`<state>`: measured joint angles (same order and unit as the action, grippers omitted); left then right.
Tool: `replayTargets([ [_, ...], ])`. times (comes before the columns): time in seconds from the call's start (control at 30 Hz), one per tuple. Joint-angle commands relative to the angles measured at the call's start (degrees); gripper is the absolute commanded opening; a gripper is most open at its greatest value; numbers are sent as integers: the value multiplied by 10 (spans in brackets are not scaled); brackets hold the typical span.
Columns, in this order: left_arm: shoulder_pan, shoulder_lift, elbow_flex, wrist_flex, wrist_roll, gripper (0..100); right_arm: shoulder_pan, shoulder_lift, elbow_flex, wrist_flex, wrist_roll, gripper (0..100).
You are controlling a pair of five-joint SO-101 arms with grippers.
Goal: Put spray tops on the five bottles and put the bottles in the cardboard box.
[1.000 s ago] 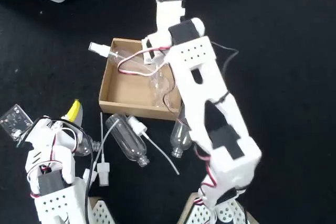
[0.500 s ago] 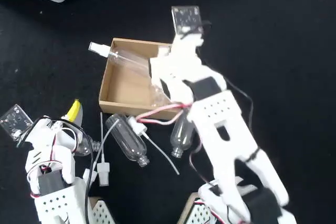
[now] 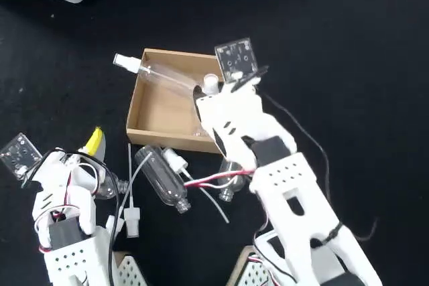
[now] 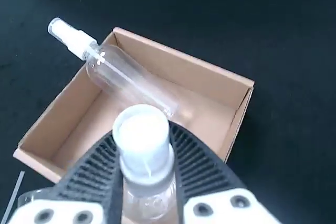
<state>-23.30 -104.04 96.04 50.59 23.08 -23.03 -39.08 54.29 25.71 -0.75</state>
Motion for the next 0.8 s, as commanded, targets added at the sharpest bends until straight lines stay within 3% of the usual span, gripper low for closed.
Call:
replayTargets([
  [0.0, 0, -5, 14, 2, -4, 299, -16, -42, 26, -67, 6, 11],
  [0.2, 0, -5, 14, 2, -4, 299, -21, -44, 63, -114, 6, 19],
  [0.53, 0, -5, 14, 2, -4, 299, -65, -44, 75, -113, 6, 260],
  [0.77, 0, -5, 14, 2, -4, 299, -62, -46, 75, -113, 6, 266],
])
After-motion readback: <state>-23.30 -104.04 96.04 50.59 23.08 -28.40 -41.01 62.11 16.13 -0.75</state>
